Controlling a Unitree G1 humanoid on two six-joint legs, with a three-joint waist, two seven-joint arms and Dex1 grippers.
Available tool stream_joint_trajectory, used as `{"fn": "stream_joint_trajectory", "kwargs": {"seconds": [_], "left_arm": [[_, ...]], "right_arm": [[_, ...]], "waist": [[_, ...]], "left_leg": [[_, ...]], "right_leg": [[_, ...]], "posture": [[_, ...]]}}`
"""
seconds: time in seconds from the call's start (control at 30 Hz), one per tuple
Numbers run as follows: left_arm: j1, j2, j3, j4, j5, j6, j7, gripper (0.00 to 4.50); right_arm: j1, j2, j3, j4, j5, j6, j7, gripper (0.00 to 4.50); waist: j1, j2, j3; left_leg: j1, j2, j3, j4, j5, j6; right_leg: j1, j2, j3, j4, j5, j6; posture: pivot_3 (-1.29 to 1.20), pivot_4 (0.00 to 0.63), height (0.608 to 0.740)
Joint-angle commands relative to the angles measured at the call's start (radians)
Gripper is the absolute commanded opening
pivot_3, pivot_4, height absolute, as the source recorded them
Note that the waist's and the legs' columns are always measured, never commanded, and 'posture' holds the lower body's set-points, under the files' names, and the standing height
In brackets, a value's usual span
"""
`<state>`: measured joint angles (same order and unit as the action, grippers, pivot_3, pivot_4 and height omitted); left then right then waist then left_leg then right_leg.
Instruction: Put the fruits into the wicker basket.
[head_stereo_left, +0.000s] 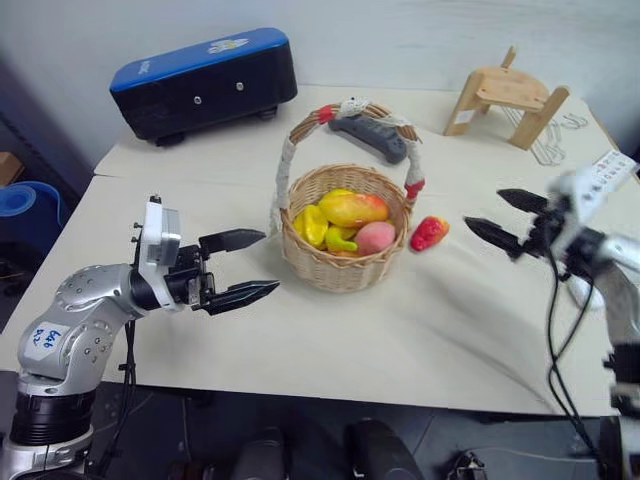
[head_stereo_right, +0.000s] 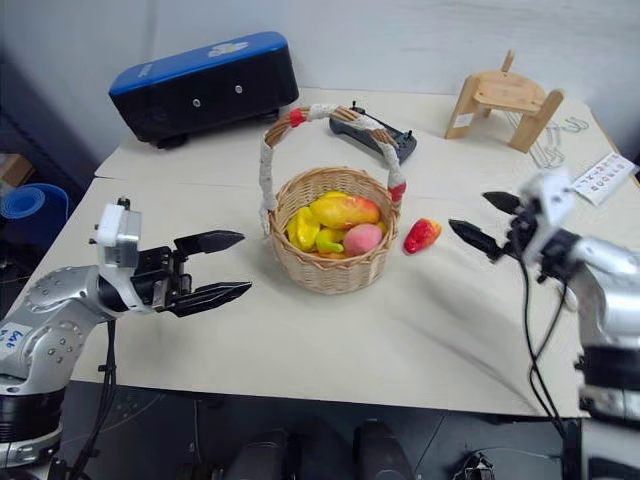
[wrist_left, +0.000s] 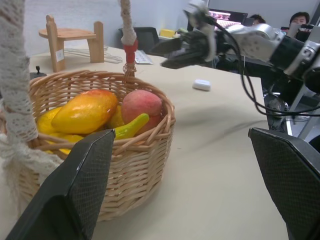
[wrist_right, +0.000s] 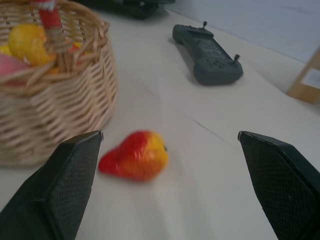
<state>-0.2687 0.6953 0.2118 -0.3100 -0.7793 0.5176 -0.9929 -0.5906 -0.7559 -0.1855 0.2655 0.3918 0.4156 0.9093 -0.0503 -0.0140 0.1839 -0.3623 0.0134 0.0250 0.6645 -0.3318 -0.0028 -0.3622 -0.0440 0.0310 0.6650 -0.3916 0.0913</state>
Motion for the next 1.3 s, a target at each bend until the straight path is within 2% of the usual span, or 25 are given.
{"fn": "stream_joint_trajectory", "kwargs": {"seconds": [0.03, 0.1, 0.17, 0.33, 0.53, 0.63, 0.8, 0.9, 1.0, 1.07, 1.13, 1.2, 1.3], "left_arm": [[-0.002, -0.011, -0.001, -0.035, 0.004, -0.020, 0.011, 4.50], [0.007, -0.014, 0.000, -0.042, 0.005, -0.023, 0.013, 4.50], [0.023, -0.015, 0.009, -0.056, -0.001, -0.023, 0.020, 4.50], [0.056, -0.012, 0.027, -0.082, -0.011, -0.019, 0.033, 4.50], [0.048, -0.002, 0.029, -0.085, -0.017, -0.008, 0.034, 4.50], [0.045, 0.002, 0.028, -0.084, -0.018, -0.006, 0.031, 4.50], [0.049, -0.003, 0.019, -0.085, -0.018, -0.006, 0.029, 4.50], [0.044, -0.005, 0.015, -0.079, -0.012, -0.010, 0.025, 4.50], [0.047, -0.005, 0.024, -0.079, -0.017, -0.010, 0.025, 4.50], [0.063, -0.005, 0.029, -0.074, -0.013, -0.019, 0.015, 4.50], [0.069, -0.006, 0.030, -0.072, -0.008, -0.027, 0.011, 4.50], [0.066, -0.011, 0.034, -0.072, -0.006, -0.034, 0.015, 4.50], [0.057, -0.016, 0.039, -0.062, 0.000, -0.048, 0.022, 4.50]], "right_arm": [[-0.109, 0.047, 0.058, 0.100, -0.019, 0.116, -0.031, 4.48], [-0.168, 0.088, 0.049, 0.145, -0.013, 0.163, -0.085, 4.48], [-0.193, 0.108, 0.071, 0.171, -0.037, 0.192, -0.110, 4.48], [-0.202, 0.134, 0.112, 0.238, -0.086, 0.181, -0.130, 4.48], [-0.196, 0.139, 0.124, 0.245, -0.068, 0.239, -0.060, 4.48], [-0.188, 0.139, 0.099, 0.243, -0.053, 0.253, -0.051, 3.88], [-0.150, 0.131, 0.058, 0.208, -0.022, 0.269, -0.047, 2.19], [-0.065, 0.073, 0.007, 0.101, 0.005, 0.271, -0.021, 2.06], [0.012, 0.019, -0.100, -0.028, 0.104, 0.285, 0.038, 2.06], [0.105, -0.049, -0.196, -0.183, 0.250, 0.395, 0.137, 2.06], [0.175, -0.090, -0.241, -0.322, 0.365, 0.498, 0.173, 2.06], [0.211, -0.100, -0.254, -0.456, 0.469, 0.580, 0.162, 2.06], [0.158, -0.022, -0.240, -0.595, 0.617, 0.682, 0.002, 2.06]], "waist": [[0.007, 0.000, 0.000], [0.012, 0.000, 0.000], [0.016, 0.000, 0.000], [0.016, 0.000, 0.000], [0.015, 0.000, 0.000], [0.015, 0.000, 0.000], [0.016, 0.000, 0.000], [0.022, 0.000, 0.000], [0.025, 0.000, 0.000], [0.024, 0.001, 0.000], [0.023, 0.001, 0.000], [0.017, 0.001, 0.000], [0.004, 0.000, 0.000]], "left_leg": [[-0.004, 0.000, -0.002, 0.000, 0.000, 0.000], [-0.015, -0.001, -0.002, 0.004, 0.000, 0.000], [-0.016, -0.001, -0.002, 0.003, 0.000, 0.000], [-0.017, -0.001, -0.003, 0.003, 0.000, 0.000], [-0.017, -0.001, -0.002, 0.010, 0.000, 0.000], [-0.017, -0.001, -0.002, 0.011, 0.000, 0.000], [-0.017, -0.001, -0.003, 0.010, 0.000, 0.000], [-0.017, -0.001, -0.003, 0.010, 0.000, 0.000], [-0.019, -0.001, -0.005, 0.011, 0.000, 0.000], [-0.022, -0.001, -0.005, 0.012, 0.000, 0.000], [-0.023, -0.001, -0.007, 0.012, 0.000, 0.001], [-0.023, -0.001, -0.008, 0.013, 0.000, 0.001], [-0.021, -0.001, -0.009, 0.013, 0.000, 0.000]], "right_leg": [[-0.003, 0.000, 0.000, 0.000, 0.000, 0.000], [-0.015, 0.000, 0.000, 0.011, 0.001, 0.002], [-0.017, 0.000, -0.001, 0.013, 0.001, 0.002], [-0.017, 0.000, -0.002, 0.012, 0.001, 0.002], [-0.015, 0.000, -0.001, 0.010, 0.001, 0.002], [-0.014, 0.000, -0.001, 0.011, 0.001, 0.002], [-0.014, 0.000, -0.002, 0.011, 0.001, 0.002], [-0.014, 0.000, -0.002, 0.010, 0.001, 0.002], [-0.014, 0.000, -0.002, 0.010, 0.001, 0.002], [-0.015, 0.000, -0.002, 0.010, 0.001, 0.002], [-0.015, 0.000, -0.004, 0.010, 0.001, 0.002], [-0.015, 0.000, -0.005, 0.009, 0.001, 0.002], [-0.014, 0.001, -0.004, 0.007, 0.001, 0.002]], "posture": [[0.00, 0.150, 0.740], [0.00, 0.150, 0.740], [0.00, 0.150, 0.740], [0.00, 0.150, 0.740], [0.00, 0.150, 0.740], [0.00, 0.150, 0.740], [0.00, 0.150, 0.740], [0.00, 0.150, 0.740], [0.00, 0.150, 0.740], [0.00, 0.150, 0.740], [0.00, 0.150, 0.740], [0.00, 0.150, 0.740], [0.00, 0.150, 0.740]]}}
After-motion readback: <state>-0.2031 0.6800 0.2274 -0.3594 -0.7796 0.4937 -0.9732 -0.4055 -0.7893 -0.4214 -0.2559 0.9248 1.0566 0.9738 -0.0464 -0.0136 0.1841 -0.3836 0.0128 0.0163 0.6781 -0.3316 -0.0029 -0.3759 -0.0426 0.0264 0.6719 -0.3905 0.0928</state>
